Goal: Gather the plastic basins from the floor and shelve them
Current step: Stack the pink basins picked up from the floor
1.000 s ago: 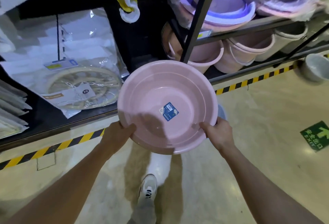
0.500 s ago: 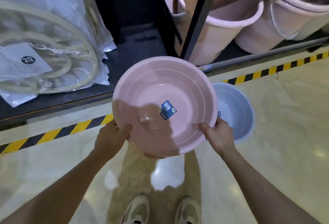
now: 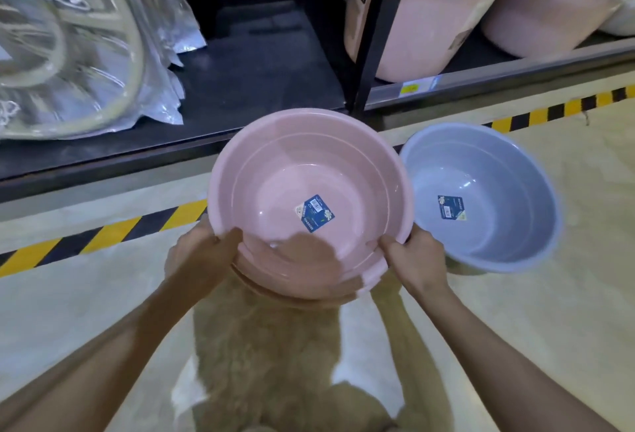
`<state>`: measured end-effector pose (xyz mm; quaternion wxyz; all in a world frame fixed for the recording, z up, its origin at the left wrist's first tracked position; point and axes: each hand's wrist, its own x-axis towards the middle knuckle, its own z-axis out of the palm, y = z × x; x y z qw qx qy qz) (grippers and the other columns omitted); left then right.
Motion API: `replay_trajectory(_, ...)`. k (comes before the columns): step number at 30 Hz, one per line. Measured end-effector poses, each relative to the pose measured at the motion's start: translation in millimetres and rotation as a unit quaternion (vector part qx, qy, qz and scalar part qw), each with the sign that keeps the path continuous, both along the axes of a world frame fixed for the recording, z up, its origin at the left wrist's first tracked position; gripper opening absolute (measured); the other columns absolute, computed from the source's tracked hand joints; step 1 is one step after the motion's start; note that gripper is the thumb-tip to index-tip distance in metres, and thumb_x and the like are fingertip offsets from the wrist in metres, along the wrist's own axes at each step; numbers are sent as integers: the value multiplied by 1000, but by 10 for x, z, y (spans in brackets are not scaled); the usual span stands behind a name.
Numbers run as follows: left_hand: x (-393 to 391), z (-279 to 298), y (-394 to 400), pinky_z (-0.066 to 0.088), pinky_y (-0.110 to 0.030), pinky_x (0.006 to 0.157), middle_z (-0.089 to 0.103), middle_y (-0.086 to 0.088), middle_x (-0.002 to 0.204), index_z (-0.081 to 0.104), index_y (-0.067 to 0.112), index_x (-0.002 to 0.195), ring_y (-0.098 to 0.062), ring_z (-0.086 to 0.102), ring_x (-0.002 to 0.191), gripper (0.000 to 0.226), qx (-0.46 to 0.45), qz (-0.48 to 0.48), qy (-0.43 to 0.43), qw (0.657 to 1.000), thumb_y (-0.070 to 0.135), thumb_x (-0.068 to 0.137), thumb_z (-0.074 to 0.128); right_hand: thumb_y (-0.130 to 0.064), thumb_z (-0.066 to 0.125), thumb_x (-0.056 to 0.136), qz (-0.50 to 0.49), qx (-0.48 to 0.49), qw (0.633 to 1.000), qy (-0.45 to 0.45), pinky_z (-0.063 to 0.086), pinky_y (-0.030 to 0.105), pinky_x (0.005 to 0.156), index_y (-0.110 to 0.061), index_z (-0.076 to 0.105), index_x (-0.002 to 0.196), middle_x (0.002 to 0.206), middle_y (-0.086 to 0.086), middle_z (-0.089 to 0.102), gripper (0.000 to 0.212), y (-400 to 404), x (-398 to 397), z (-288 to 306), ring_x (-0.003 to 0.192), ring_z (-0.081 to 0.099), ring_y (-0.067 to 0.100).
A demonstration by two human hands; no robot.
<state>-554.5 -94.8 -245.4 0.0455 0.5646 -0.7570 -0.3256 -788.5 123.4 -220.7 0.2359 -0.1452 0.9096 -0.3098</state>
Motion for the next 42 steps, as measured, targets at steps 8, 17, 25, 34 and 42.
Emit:
replay_trajectory(8, 22, -229, -36, 41, -37, 76, 66, -5, 110, 51, 39, 131, -29, 51, 88, 66, 52, 8, 0, 999, 57, 67, 47, -45, 65, 71, -8, 26, 1000, 1, 54, 43, 84, -17, 69, 100, 98, 8, 72, 41, -67, -5, -82, 97, 65, 35)
replay_trajectory(17, 6, -232, -117, 45, -38, 77, 61, 5, 100, 50, 40, 130, -27, 56, 93, 64, 74, 1, 33, 997, 49, 67, 52, -43, 62, 67, -2, 34, 999, -22, 55, 45, 85, -14, 67, 101, 100, 6, 72, 45, -57, -18, -198, 96, 64, 33)
replay_trajectory(25, -90, -128, -193, 49, -42, 80, 63, 8, 90, 56, 30, 115, -30, 58, 96, 54, 90, 7, 79, 993, 52, 66, 55, -38, 72, 74, -13, 16, 998, -57, 54, 49, 92, -22, 64, 118, 110, 2, 71, 48, -56, -49, -229, 103, 65, 30)
replay_trajectory(34, -124, -100, -208, 43, -38, 75, 62, 12, 87, 59, 28, 108, -31, 57, 97, 49, 98, 22, 80, 992, 52, 65, 56, -43, 70, 71, -21, -22, 996, -79, 54, 53, 93, -21, 63, 120, 111, 3, 72, 54, -45, -82, -252, 104, 66, 31)
replay_trajectory(42, -210, 94, -258, 47, -49, 87, 71, -9, 116, 51, 21, 138, -42, 60, 111, 77, -71, 17, -8, 997, 59, 71, 51, -62, 62, 77, -75, -62, 993, -65, 58, 47, 85, -23, 71, 83, 71, -9, 75, 40, 174, -228, -110, 73, 73, 15)
